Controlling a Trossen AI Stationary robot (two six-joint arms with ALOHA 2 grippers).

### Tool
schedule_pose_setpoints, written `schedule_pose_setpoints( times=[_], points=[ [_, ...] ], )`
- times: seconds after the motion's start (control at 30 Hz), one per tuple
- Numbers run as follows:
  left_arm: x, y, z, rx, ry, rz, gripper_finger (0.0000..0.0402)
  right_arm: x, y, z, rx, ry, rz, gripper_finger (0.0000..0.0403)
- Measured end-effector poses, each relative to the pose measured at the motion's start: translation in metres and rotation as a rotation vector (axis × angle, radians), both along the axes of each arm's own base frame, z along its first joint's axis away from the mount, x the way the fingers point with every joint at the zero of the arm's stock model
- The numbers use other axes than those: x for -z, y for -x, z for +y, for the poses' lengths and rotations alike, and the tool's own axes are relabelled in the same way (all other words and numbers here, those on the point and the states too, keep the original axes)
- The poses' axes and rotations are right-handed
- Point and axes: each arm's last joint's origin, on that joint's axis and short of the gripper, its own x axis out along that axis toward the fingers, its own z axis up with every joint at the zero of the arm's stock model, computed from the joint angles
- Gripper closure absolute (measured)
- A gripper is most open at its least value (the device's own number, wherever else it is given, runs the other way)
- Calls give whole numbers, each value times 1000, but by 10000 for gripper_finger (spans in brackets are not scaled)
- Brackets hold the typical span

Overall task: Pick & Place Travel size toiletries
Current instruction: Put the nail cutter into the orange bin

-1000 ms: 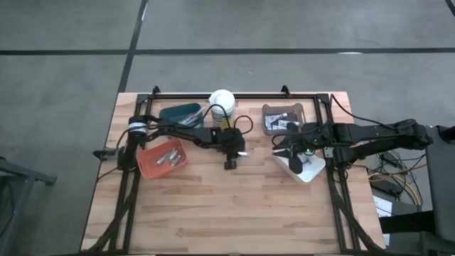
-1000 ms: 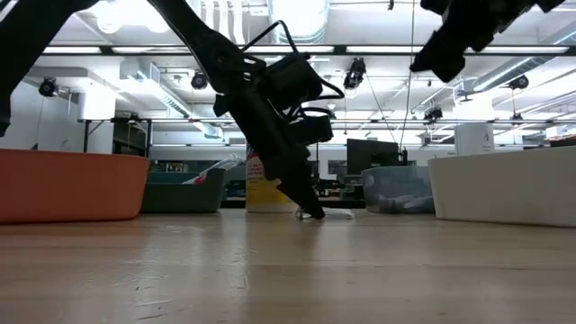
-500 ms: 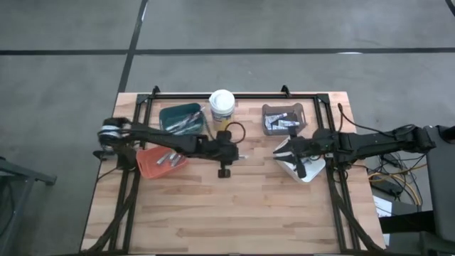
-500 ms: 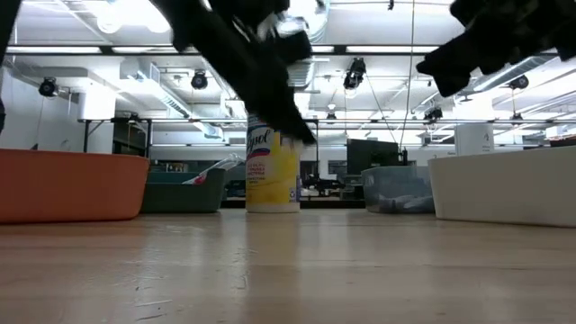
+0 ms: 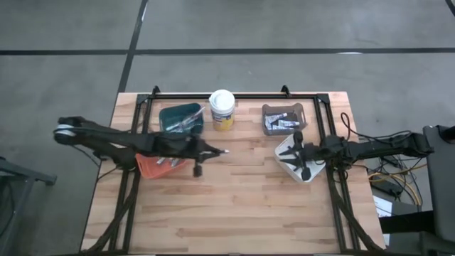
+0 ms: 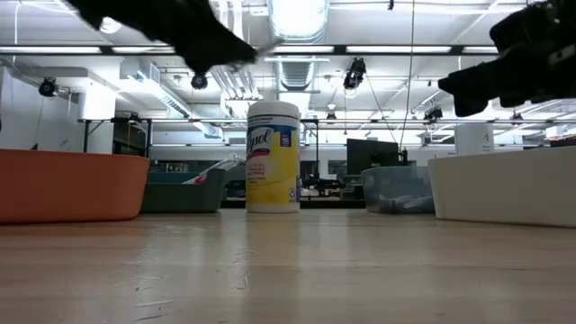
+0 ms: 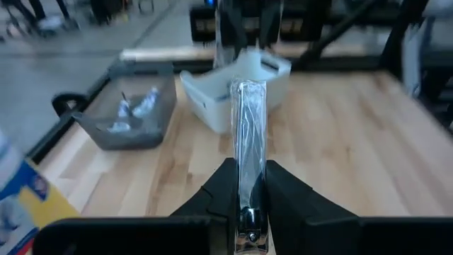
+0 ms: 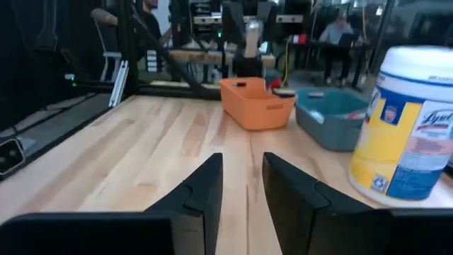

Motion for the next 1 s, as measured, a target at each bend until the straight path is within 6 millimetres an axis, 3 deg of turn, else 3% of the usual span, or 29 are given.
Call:
schedule_pose_setpoints(
  times=[0.2,0.37,0.67,1.0],
  points=[
    [18,49,4,-7,42,-128,349,5,0,0,-4,24,35,307],
    [29,79,6,-17,108,-190,349,5,0,0,0,28,38,307],
    [38,115,8,0,173,-159,349,5,0,0,0,28,39,307],
    [43,144,11,-83,399,-80,348,5,0,0,0,28,40,307]
  ],
)
